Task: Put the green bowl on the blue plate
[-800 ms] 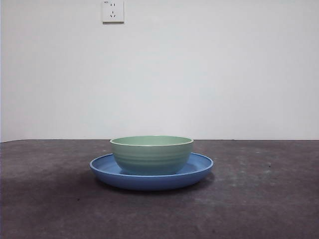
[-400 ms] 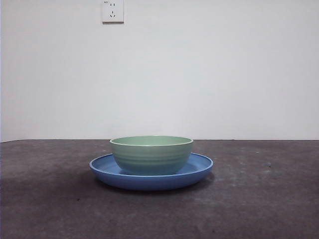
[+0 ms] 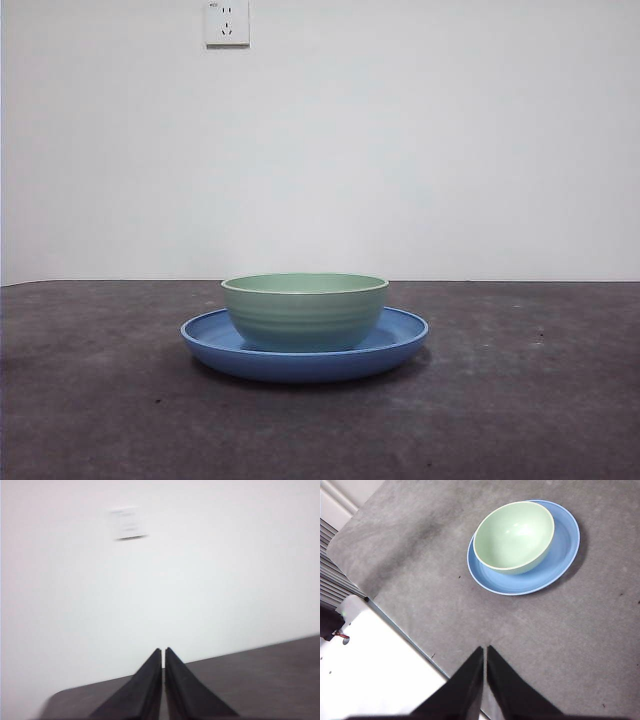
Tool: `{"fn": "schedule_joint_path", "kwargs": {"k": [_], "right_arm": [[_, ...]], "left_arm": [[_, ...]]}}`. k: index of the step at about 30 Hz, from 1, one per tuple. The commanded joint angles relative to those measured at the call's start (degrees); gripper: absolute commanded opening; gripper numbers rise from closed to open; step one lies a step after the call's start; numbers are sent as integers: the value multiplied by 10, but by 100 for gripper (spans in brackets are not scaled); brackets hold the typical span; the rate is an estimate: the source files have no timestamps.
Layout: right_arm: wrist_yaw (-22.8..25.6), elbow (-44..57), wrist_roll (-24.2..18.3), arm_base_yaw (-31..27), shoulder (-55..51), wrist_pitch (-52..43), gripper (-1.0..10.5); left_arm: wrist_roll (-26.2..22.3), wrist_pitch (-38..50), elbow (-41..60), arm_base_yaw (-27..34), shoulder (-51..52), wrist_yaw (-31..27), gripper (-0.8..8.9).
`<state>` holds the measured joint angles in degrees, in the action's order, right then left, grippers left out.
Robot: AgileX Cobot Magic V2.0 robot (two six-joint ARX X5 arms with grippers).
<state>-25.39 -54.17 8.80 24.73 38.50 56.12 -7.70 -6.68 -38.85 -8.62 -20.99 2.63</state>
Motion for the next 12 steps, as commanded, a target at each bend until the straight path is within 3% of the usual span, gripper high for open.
{"fn": "schedule_joint_path", "kwargs": {"k": [1, 12], "right_arm": [[-1, -10, -5, 4, 3, -6, 6], [-1, -10, -5, 4, 3, -6, 6]], "left_arm": [[-8, 35, 60, 25, 32, -21, 9], [15, 50, 268, 68, 156, -23, 9]]}}
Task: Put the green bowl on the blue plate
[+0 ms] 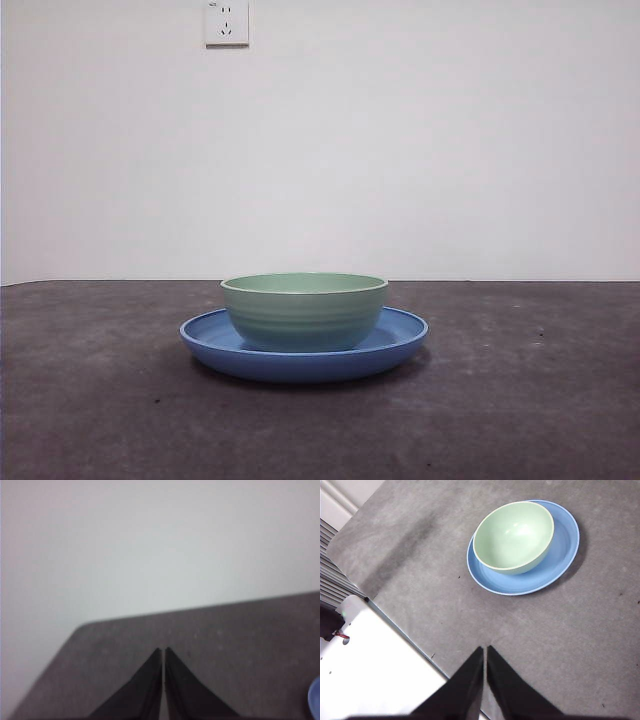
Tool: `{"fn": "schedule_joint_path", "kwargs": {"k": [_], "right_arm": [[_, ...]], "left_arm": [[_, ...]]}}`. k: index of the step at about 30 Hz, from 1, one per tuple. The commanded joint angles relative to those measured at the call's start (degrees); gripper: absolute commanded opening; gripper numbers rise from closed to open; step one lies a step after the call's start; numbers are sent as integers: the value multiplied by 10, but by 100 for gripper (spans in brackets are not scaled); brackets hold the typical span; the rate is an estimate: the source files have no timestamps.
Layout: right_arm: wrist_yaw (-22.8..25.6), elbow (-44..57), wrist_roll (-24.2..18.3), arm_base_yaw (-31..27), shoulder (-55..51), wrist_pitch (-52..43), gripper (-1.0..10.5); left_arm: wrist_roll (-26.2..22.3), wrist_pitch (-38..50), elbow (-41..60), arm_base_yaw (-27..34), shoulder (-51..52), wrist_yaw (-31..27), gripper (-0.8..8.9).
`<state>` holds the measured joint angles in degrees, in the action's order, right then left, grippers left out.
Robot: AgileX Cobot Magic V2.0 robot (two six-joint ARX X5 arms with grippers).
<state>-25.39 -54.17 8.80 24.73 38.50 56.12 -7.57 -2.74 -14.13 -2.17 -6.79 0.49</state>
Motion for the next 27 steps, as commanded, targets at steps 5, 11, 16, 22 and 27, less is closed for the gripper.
{"fn": "schedule_joint_path", "kwargs": {"k": [5, 11, 16, 22, 27], "right_arm": [[-1, -10, -5, 4, 3, -6, 6], [-1, -10, -5, 4, 3, -6, 6], [-1, -10, -5, 4, 3, -6, 6], [-1, -10, -5, 4, 3, -6, 6], [-1, -10, -5, 4, 3, -6, 6]], "left_arm": [[23, 8, 71, 13, 52, -1, 9], [25, 8, 106, 25, 66, -2, 9], [27, -13, 123, 30, 66, -2, 9], [28, -54, 135, 30, 66, -2, 9], [57, -79, 135, 30, 66, -2, 9]]}}
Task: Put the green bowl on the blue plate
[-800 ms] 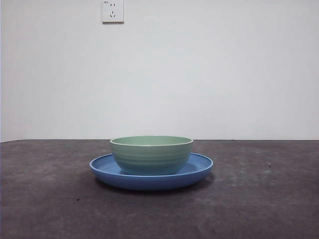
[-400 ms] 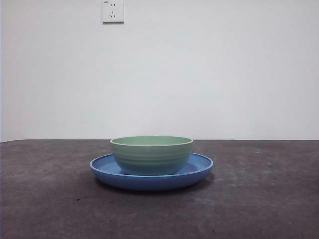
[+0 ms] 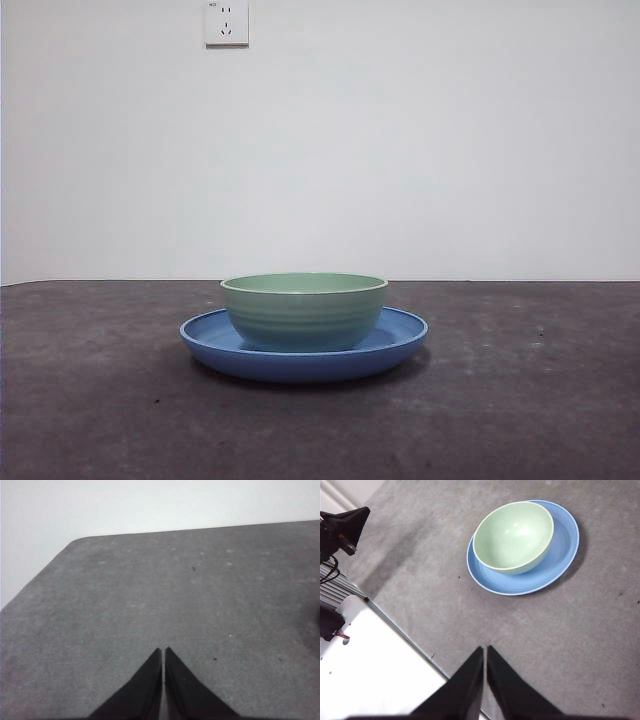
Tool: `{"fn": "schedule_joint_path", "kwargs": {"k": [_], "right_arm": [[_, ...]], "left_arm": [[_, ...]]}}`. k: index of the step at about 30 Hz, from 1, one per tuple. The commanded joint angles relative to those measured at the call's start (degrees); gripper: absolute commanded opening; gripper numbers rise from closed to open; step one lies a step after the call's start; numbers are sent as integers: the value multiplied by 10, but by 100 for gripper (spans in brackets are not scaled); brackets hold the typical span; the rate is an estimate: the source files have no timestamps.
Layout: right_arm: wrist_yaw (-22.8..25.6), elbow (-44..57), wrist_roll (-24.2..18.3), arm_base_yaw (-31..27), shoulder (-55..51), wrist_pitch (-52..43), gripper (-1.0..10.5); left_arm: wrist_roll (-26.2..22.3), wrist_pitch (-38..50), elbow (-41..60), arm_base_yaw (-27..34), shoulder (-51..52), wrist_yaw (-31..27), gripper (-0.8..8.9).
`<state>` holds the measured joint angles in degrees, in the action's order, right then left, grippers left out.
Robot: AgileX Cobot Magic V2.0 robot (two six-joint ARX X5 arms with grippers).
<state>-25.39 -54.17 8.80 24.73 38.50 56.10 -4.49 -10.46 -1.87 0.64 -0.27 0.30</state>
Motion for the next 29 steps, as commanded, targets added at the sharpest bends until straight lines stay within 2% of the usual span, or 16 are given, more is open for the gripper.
{"fn": "schedule_joint_path", "kwargs": {"k": [1, 23, 26, 29], "right_arm": [[-1, -10, -5, 4, 3, -5, 6], [-1, -10, -5, 4, 3, -5, 6], [4, -10, -36, -2, 0, -5, 6], [5, -8, -82, -37, -20, -16, 6]], "left_arm": [[36, -3, 12, 2, 1, 0, 9], [38, -3, 12, 2, 1, 0, 9], [38, -3, 12, 2, 1, 0, 9], [38, -3, 12, 2, 1, 0, 9]]}}
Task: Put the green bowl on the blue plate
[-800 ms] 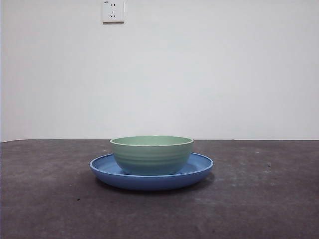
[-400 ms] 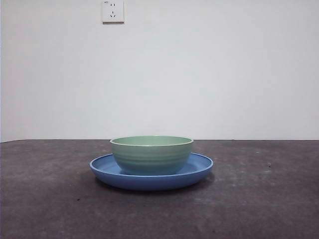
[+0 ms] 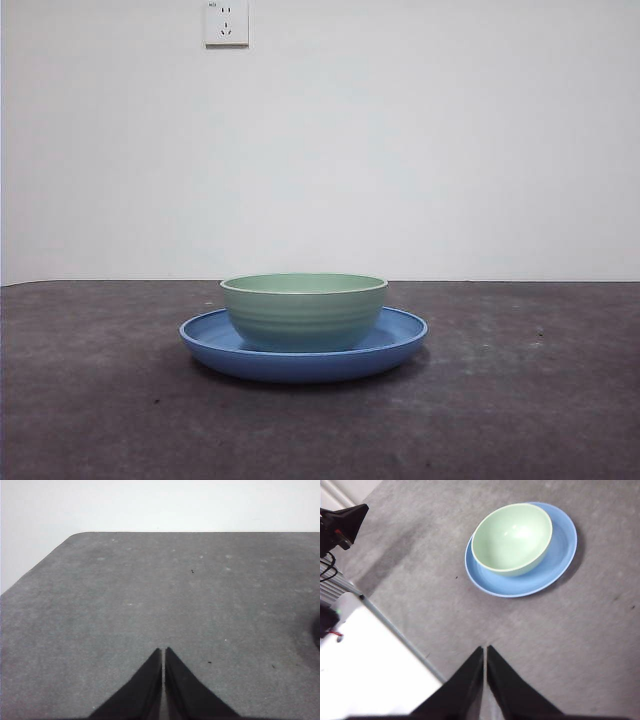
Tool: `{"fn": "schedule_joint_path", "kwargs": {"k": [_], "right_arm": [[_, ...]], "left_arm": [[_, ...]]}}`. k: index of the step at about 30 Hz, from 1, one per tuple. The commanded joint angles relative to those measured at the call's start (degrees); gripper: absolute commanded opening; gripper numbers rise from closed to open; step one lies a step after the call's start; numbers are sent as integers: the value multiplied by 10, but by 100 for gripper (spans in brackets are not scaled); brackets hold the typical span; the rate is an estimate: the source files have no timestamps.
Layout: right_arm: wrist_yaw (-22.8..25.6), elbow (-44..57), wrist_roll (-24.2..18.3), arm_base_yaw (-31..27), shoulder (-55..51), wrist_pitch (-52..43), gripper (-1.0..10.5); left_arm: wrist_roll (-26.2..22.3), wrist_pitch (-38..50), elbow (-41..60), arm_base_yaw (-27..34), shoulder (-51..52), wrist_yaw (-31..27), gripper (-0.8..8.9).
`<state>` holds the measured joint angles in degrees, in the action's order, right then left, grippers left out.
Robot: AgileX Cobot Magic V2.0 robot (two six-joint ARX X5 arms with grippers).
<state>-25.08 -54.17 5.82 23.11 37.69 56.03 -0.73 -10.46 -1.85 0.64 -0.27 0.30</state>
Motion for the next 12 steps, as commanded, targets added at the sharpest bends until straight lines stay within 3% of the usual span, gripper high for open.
{"fn": "schedule_joint_path", "kwargs": {"k": [1, 7, 12], "right_arm": [[0, -2, -65, -38, -21, -33, 6], [3, 92, -90, -153, -122, -160, 6], [11, 212, -108, -217, -213, -285, 6]], "left_arm": [[0, -3, 12, 2, 1, 0, 9], [0, -3, 12, 2, 1, 0, 9], [0, -3, 12, 2, 1, 1, 9]]}}
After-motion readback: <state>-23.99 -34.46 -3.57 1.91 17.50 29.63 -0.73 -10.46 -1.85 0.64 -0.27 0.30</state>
